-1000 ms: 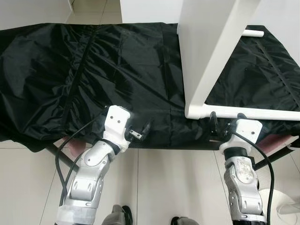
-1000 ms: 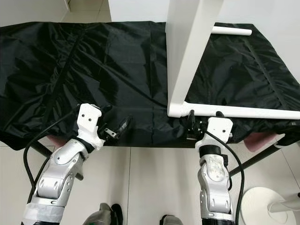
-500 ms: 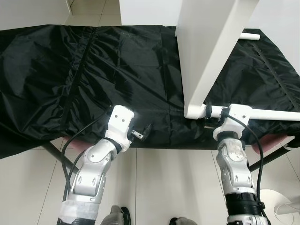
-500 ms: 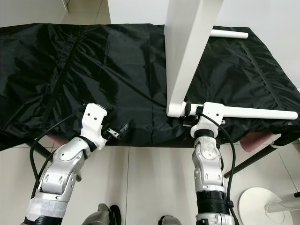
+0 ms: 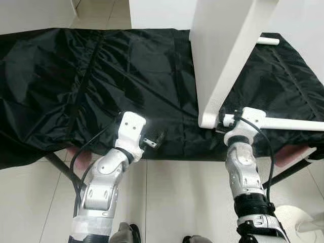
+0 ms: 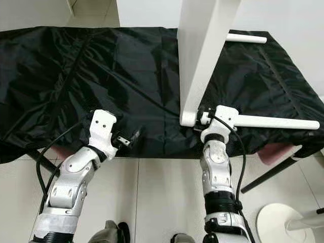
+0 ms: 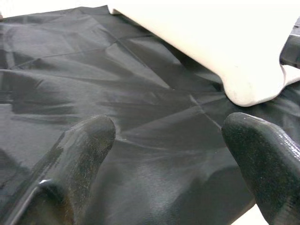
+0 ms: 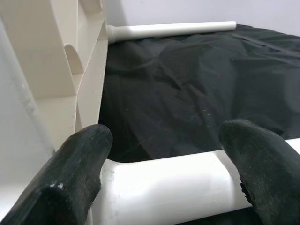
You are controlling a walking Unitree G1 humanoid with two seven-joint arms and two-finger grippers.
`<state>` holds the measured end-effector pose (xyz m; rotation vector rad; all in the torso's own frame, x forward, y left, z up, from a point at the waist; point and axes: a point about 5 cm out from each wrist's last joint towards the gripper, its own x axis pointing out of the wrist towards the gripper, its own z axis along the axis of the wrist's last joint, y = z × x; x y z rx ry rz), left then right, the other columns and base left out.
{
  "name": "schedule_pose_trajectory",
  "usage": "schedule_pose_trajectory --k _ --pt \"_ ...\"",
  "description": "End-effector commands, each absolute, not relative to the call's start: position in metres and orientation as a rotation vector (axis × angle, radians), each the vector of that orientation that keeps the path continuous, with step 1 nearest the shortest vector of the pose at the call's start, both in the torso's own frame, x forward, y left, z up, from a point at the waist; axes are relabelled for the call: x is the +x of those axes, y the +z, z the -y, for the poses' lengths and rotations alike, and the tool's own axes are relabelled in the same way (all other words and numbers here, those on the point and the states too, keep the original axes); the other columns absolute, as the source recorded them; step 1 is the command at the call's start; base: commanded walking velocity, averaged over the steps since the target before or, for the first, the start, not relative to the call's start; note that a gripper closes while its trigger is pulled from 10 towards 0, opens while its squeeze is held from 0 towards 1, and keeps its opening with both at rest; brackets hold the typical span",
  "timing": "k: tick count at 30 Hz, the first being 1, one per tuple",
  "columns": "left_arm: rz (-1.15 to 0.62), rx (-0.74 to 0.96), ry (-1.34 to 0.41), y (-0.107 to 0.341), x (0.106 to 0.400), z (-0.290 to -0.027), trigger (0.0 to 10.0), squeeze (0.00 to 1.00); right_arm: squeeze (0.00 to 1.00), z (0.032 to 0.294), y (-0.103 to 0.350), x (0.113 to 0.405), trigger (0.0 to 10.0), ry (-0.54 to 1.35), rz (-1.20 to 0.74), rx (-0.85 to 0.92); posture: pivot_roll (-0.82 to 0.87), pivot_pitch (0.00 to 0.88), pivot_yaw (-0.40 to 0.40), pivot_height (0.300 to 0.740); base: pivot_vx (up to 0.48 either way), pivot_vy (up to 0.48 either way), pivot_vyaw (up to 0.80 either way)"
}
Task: Building children table
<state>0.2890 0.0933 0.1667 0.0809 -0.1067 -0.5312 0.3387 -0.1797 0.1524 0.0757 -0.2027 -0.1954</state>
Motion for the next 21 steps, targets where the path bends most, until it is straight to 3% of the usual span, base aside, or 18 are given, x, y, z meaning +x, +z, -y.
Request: schedule_pose_trajectory --k 1,21 --pt "0.101 0.064 -0.286 0.166 0.294 -0.104 10.0 0.0 0.0 0.176 0.147 0.342 10.0 -0.162 0.179 0.086 -0.07 0.099 0.019 0.74 0.0 0.0 0.0" --pt "0.097 0.079 -0.263 0.168 0.291 -0.112 10.0 0.0 0.0 0.139 0.131 0.348 10.0 0.046 0.112 0.175 -0.03 0.111 0.021 0.74 0.0 0.0 0.0"
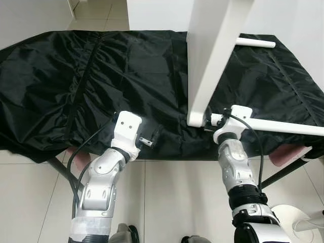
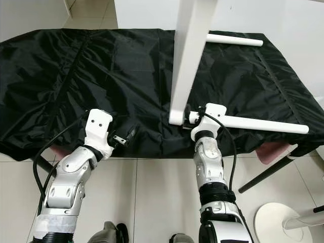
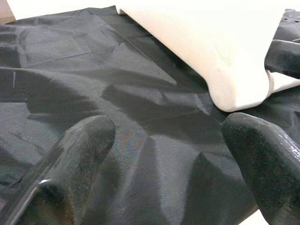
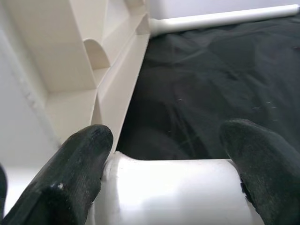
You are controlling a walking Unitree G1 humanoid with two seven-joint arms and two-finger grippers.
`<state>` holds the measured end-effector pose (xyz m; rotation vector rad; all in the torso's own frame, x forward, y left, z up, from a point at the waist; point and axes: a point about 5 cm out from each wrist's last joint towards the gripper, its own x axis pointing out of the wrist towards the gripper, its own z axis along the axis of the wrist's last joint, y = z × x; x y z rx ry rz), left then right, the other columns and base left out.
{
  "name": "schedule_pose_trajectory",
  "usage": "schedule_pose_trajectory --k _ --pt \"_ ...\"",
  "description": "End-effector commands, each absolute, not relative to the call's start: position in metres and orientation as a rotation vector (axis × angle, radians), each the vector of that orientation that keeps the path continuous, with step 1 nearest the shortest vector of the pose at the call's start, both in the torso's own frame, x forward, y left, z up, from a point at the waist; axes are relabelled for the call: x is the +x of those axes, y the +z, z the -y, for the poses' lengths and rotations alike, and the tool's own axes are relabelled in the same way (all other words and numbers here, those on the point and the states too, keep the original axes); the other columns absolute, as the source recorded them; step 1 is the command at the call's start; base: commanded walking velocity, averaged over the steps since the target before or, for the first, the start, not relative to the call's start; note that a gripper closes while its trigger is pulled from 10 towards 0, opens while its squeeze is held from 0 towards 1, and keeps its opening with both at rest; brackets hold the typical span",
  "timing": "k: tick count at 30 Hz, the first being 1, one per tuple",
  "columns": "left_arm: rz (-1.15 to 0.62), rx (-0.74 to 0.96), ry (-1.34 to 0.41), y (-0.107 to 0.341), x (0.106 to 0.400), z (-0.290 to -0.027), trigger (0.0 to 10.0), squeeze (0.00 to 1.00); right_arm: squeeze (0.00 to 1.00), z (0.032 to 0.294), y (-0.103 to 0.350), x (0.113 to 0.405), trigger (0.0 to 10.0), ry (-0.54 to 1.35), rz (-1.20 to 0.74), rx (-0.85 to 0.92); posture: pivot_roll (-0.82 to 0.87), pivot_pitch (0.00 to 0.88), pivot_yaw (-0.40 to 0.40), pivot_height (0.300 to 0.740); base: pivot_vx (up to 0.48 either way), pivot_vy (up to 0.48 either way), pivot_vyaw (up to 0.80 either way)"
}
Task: Building children table
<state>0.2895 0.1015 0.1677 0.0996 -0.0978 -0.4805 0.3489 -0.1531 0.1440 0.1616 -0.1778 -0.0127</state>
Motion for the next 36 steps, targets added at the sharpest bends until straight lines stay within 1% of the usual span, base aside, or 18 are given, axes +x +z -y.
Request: schedule_pose_trajectory --k 1,2,10,12,13,25,33,36 --pt "0.097 0.079 -0.262 0.168 0.291 -0.112 10.0 0.0 0.0 0.136 0.13 0.347 10.0 0.063 0.113 0.191 -0.03 0.111 0.021 0.74 0.0 0.0 0.0" --pt "0.097 0.079 -0.262 0.168 0.291 -0.112 10.0 0.0 0.0 0.131 0.129 0.347 10.0 0.09 0.111 0.202 -0.03 0.114 0.022 0.74 0.0 0.0 0.0" --pt "0.096 0.081 -0.263 0.169 0.29 -0.113 10.0 0.0 0.0 0.118 0.128 0.346 10.0 0.156 0.11 0.23 -0.03 0.118 0.023 0.74 0.0 0.0 0.0" --pt "0.093 0.079 -0.265 0.169 0.29 -0.113 10.0 0.0 0.0 0.108 0.129 0.348 10.0 0.206 0.107 0.253 -0.03 0.119 0.023 0.74 0.0 0.0 0.0" --pt "0.093 0.079 -0.265 0.169 0.29 -0.113 10.0 0.0 0.0 0.108 0.129 0.348 10.0 0.206 0.107 0.253 -0.03 0.119 0.023 0.74 0.0 0.0 0.0" --pt "0.1 0.085 -0.276 0.171 0.288 -0.112 10.0 0.0 0.0 0.077 0.14 0.363 10.0 0.281 0.106 0.249 -0.01 0.138 0.015 0.74 0.0 0.0 0.0" --pt "0.106 0.095 -0.292 0.173 0.285 -0.11 10.0 0.0 0.0 0.078 0.143 0.357 10.0 0.282 0.16 0.244 0.0 0.15 0.003 0.74 0.0 0.0 0.0" --pt "0.108 0.102 -0.311 0.173 0.284 -0.11 10.0 0.0 0.0 0.087 0.147 0.348 10.0 0.262 0.224 0.224 -0.01 0.153 -0.005 0.74 0.0 0.0 0.0"
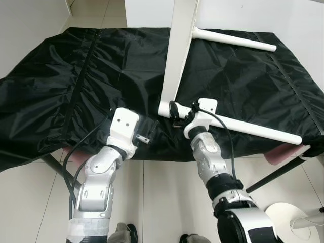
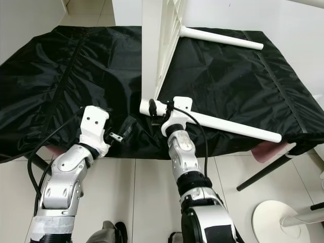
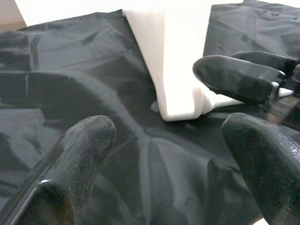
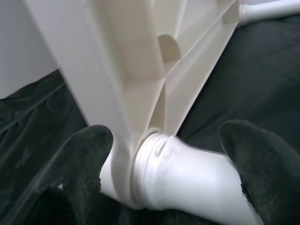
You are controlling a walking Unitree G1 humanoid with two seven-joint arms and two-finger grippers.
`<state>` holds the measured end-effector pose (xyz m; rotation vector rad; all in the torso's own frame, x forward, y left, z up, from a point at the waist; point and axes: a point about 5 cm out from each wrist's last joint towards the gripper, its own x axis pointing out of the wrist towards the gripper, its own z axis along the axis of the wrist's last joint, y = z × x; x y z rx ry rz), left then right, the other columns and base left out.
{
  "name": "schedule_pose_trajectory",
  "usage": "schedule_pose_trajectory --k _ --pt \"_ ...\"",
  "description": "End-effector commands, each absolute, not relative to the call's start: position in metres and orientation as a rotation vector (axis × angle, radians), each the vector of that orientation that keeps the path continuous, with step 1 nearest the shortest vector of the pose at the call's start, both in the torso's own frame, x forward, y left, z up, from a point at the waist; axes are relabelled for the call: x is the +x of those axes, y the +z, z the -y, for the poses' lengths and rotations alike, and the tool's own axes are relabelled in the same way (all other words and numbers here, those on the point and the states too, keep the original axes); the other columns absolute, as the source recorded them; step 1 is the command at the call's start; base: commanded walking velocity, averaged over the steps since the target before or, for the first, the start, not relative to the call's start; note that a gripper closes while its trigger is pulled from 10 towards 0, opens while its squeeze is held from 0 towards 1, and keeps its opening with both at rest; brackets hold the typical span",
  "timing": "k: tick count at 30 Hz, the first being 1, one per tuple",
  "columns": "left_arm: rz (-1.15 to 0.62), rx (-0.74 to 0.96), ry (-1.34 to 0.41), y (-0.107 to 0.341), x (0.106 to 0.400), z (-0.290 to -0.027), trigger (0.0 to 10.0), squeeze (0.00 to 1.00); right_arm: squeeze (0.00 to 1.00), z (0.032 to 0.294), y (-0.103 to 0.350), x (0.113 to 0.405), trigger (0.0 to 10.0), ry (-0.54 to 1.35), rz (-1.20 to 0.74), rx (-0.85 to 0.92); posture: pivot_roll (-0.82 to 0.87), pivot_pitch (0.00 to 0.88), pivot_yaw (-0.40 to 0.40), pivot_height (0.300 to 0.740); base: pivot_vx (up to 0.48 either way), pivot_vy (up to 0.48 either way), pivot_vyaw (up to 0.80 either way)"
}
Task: Building children table
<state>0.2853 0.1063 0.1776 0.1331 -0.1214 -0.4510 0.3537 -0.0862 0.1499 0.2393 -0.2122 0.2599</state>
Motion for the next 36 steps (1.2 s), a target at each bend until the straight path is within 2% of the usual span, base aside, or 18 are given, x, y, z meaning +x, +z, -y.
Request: schedule_pose_trajectory --k 1,6,7,12,16,26,36 --pt "0.108 0.102 -0.311 0.173 0.284 -0.11 10.0 0.0 0.0 0.087 0.147 0.348 10.0 0.262 0.224 0.224 -0.01 0.153 -0.005 0.74 0.0 0.0 0.0" --pt "0.097 0.103 -0.332 0.175 0.287 -0.108 10.0 0.0 0.0 0.104 0.155 0.339 10.0 0.216 0.313 0.199 -0.03 0.153 -0.002 0.74 0.0 0.0 0.0" --pt "0.09 0.097 -0.329 0.177 0.291 -0.107 10.0 0.0 0.0 0.116 0.159 0.338 10.0 0.188 0.344 0.17 -0.03 0.152 -0.002 0.74 0.0 0.0 0.0" --pt "0.09 0.093 -0.326 0.181 0.295 -0.106 10.0 0.0 0.0 0.126 0.164 0.337 10.0 0.161 0.369 0.144 -0.04 0.149 -0.001 0.74 0.0 0.0 0.0" --pt "0.086 0.155 -0.253 0.19 0.311 -0.107 10.0 0.0 0.0 0.156 0.18 0.335 10.0 0.082 0.423 0.091 -0.04 0.143 -0.004 0.74 0.0 0.0 0.0" --pt "0.082 0.131 -0.202 0.202 0.33 -0.094 10.0 0.0 0.0 0.171 0.184 0.328 10.0 0.027 0.427 0.065 -0.06 0.138 0.002 0.74 0.0 0.0 0.0" --pt "0.141 0.095 -0.264 0.231 0.351 -0.066 10.0 0.0 0.0 0.187 0.187 0.32 10.0 -0.043 0.427 0.042 -0.1 0.128 0.024 0.74 0.0 0.0 0.0"
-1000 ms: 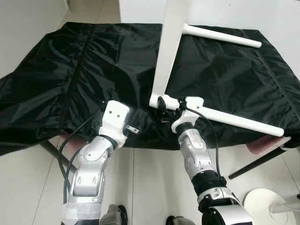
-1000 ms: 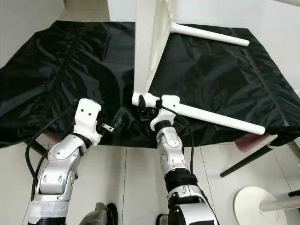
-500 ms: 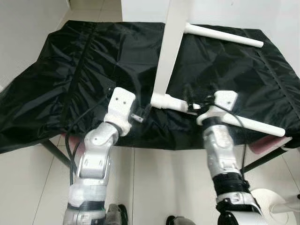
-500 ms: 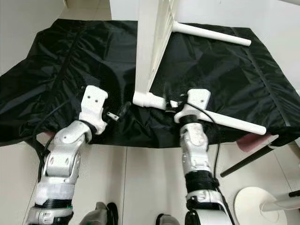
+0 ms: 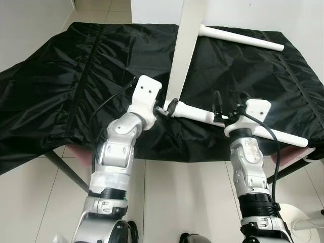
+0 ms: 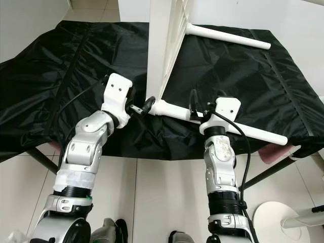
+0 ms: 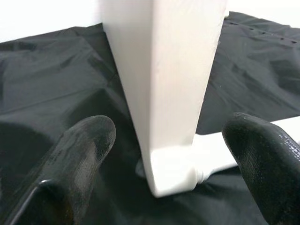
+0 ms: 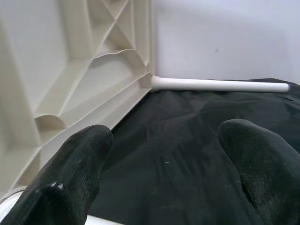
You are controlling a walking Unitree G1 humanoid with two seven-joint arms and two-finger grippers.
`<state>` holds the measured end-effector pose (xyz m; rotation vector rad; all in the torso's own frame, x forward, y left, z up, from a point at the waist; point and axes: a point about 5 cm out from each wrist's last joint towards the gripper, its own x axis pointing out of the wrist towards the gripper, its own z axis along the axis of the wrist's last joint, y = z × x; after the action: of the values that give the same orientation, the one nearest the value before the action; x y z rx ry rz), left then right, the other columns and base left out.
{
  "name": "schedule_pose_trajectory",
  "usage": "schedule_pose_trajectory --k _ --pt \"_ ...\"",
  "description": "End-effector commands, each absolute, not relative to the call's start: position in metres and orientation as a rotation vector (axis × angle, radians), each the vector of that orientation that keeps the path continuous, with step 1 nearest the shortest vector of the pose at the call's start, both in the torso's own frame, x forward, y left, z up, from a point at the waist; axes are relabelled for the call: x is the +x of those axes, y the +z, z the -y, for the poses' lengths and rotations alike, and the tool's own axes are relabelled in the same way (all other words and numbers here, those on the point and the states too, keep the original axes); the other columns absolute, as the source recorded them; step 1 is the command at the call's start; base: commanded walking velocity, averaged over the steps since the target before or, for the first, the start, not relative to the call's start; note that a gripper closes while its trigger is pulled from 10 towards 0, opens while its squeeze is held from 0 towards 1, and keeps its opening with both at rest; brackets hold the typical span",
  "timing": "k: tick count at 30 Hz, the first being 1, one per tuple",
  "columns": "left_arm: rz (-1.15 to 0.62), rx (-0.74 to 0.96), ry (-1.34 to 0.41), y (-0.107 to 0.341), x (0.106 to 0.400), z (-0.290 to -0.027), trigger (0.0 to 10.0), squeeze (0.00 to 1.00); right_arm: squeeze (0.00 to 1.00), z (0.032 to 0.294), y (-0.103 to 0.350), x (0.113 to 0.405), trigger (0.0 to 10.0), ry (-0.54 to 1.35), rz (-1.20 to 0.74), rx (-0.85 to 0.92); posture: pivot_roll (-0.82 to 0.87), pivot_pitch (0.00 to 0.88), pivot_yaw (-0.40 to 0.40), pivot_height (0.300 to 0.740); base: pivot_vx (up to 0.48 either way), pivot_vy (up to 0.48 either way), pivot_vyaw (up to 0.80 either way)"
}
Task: Building children table
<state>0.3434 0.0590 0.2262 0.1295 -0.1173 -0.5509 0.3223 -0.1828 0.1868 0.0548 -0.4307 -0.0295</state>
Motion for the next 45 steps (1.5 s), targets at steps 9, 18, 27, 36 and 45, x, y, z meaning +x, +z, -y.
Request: schedule_pose_trajectory --k 9,18,27,36,45 --pt "0.204 0.049 -0.317 0.256 0.359 -0.044 10.0 0.0 0.0 0.19 0.19 0.319 10.0 -0.066 0.427 0.04 -0.11 0.126 0.034 0.74 0.0 0.0 0.0" --pt "0.234 0.006 -0.373 0.268 0.361 -0.031 10.0 0.0 0.0 0.19 0.189 0.318 10.0 -0.074 0.42 0.04 -0.11 0.129 0.036 0.74 0.0 0.0 0.0" --pt "0.277 0.003 -0.45 0.266 0.355 -0.031 10.0 0.0 0.0 0.182 0.186 0.313 10.0 -0.067 0.416 0.017 -0.11 0.137 0.045 0.74 0.0 0.0 0.0" --pt "0.316 0.077 -0.499 0.235 0.324 -0.058 10.0 0.0 0.0 0.175 0.176 0.302 10.0 -0.04 0.39 -0.006 -0.09 0.142 0.033 0.74 0.0 0.0 0.0" --pt "0.291 0.082 -0.404 0.202 0.306 -0.087 10.0 0.0 0.0 0.157 0.166 0.298 10.0 0.024 0.362 -0.037 -0.07 0.134 0.017 0.74 0.0 0.0 0.0"
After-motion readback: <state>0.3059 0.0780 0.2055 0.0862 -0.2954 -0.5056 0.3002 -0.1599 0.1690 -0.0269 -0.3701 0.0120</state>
